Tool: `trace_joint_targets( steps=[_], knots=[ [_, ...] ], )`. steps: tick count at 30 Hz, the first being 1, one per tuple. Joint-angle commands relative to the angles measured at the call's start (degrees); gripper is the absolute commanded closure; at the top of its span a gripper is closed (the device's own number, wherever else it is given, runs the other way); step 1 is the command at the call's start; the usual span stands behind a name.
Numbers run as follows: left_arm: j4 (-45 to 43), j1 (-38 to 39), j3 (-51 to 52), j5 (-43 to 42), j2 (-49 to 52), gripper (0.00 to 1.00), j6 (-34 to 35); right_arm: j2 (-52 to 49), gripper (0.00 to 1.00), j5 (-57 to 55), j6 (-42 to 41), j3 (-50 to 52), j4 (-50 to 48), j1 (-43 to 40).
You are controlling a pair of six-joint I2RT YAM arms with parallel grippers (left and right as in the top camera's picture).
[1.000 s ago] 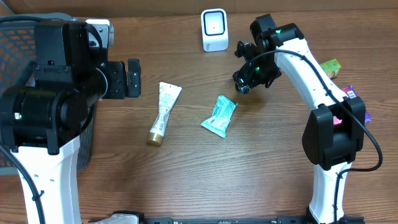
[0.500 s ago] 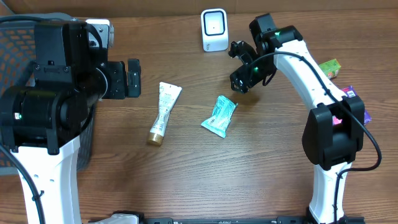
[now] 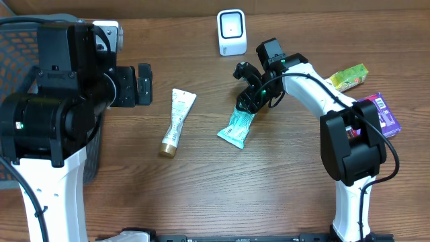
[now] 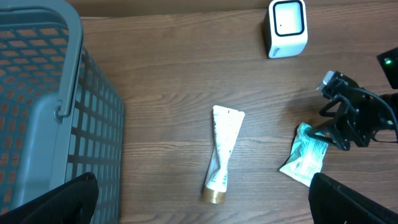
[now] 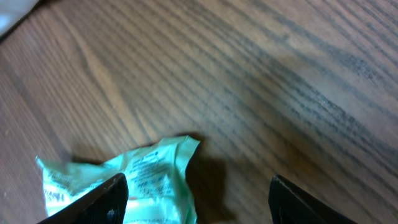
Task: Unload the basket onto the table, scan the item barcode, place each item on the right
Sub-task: 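Lower the right gripper and pinch the mint-green packet's edge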
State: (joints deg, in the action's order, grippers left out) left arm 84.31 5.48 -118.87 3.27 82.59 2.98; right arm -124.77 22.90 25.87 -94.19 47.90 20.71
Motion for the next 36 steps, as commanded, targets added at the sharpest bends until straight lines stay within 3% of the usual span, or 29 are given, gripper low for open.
trace_joint_targets(
  steps=[1,4,10,14,15,16,17,18,20,23,26,30,33,36],
  knots=[
    [-0.09,-0.46,-0.48,0.15,-0.09,0.00,-0.44,1.16,0.29,0.72,-2.14,1.70,-0.76,-0.17],
    [-0.09,-0.46,-0.48,0.15,-0.09,0.00,-0.44,1.16,0.30,0.74,-5.77,2.40,-0.70,-0.20],
    [-0.11,-0.46,-0.48,0.13,-0.09,0.00,-0.44,1.16,0.49,-1.36,-9.97,4.42,1.77,-0.20],
    [-0.09,-0.46,-0.48,0.15,-0.09,0.00,-0.44,1.18,0.89,-6.91,-22.01,4.35,3.19,-0.22],
    [-0.09,-0.46,-0.48,0.15,-0.09,0.00,-0.44,1.22,0.91,-7.06,-24.48,4.24,3.54,-0.33],
    [-0.09,-0.46,-0.48,0.15,-0.09,0.01,-0.46,1.22,0.89,-7.28,-31.12,4.07,3.89,-0.66],
    [-0.11,-0.46,-0.48,0.15,-0.09,0.00,-0.44,1.22,0.79,-7.96,-38.49,4.02,4.28,-1.01],
    [-0.11,-0.46,-0.48,0.15,-0.09,0.00,-0.44,1.22,0.79,-7.91,-47.91,3.96,5.07,-1.53],
    [-0.09,-0.46,-0.48,0.15,-0.09,0.00,-0.44,1.22,0.80,-5.84,-58.07,3.96,5.55,-2.47],
    [-0.11,-0.46,-0.48,0.13,-0.09,0.00,-0.44,1.22,0.78,-2.25,-64.70,3.96,3.61,-3.10],
    [-0.11,-0.46,-0.48,0.15,-0.09,0.00,-0.44,1.22,0.69,-2.23,-65.94,3.96,2.40,-3.10],
    [-0.09,-0.46,-0.48,0.15,-0.09,0.00,-0.44,1.22,0.55,-0.50,-51.74,3.72,3.50,-3.34],
    [-0.09,-0.46,-0.48,0.15,-0.09,0.01,-0.44,1.25,0.34,-0.52,-37.05,3.69,5.84,-4.48],
    [-0.11,-0.46,-0.48,0.15,-0.09,0.00,-0.44,1.25,0.28,-0.96,-25.73,3.72,7.52,-5.07]
  ],
)
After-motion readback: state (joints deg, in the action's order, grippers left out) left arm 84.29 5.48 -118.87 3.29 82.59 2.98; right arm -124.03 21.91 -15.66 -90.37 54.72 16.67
